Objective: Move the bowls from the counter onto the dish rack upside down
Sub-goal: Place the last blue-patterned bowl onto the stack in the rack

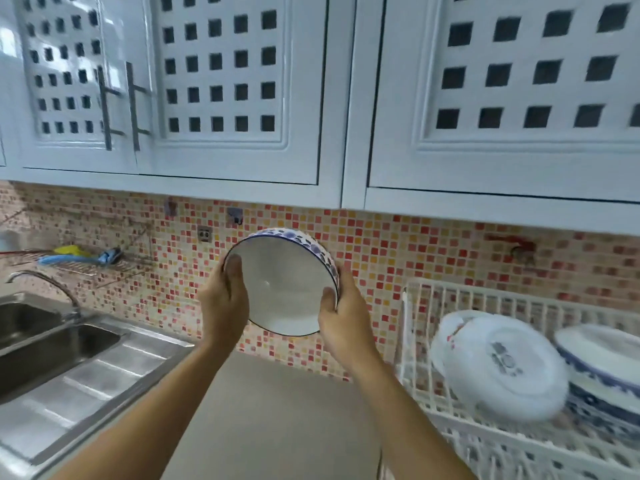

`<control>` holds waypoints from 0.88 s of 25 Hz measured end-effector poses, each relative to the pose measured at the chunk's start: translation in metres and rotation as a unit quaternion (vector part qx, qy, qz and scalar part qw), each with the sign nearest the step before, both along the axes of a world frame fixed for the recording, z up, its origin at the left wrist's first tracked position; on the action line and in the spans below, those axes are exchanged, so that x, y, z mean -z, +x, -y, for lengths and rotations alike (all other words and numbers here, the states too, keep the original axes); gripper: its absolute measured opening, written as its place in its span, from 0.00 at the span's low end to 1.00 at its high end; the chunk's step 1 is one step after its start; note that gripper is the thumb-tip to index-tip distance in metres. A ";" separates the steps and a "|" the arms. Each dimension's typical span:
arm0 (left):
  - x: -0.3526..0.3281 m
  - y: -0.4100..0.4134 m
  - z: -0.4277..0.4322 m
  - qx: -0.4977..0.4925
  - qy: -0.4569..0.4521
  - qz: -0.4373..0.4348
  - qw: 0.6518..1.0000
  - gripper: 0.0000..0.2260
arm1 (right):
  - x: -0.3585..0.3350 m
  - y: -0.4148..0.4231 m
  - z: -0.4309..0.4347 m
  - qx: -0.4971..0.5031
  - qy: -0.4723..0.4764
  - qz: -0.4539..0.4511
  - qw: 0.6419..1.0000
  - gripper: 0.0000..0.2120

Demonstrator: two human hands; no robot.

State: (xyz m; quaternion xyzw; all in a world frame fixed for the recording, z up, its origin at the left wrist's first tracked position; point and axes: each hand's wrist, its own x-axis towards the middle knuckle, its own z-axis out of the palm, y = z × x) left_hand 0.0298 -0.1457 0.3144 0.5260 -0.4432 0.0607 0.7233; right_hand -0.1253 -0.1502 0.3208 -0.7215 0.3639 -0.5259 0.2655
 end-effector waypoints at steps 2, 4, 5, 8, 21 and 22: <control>-0.022 -0.041 -0.010 0.020 -0.049 0.011 0.999 0.14 | -0.025 -0.045 -0.020 0.021 -0.045 0.003 0.999 0.20; -0.044 -0.080 -0.016 0.026 -0.087 0.029 0.995 0.12 | -0.046 -0.089 -0.035 0.050 -0.082 0.003 0.995 0.19; -0.053 -0.099 -0.019 0.027 -0.095 0.042 0.994 0.13 | -0.055 -0.109 -0.039 0.060 -0.095 0.007 0.994 0.19; -0.075 -0.165 -0.030 0.066 -0.086 0.100 0.989 0.16 | -0.070 -0.179 -0.051 0.074 -0.128 0.025 0.989 0.19; -0.092 -0.334 -0.024 0.525 0.190 0.359 0.748 0.45 | -0.053 -0.422 -0.064 0.264 -0.298 -0.242 0.885 0.40; -0.093 -0.340 -0.024 0.540 0.199 0.369 0.731 0.44 | -0.050 -0.428 -0.064 0.254 -0.311 -0.253 0.880 0.40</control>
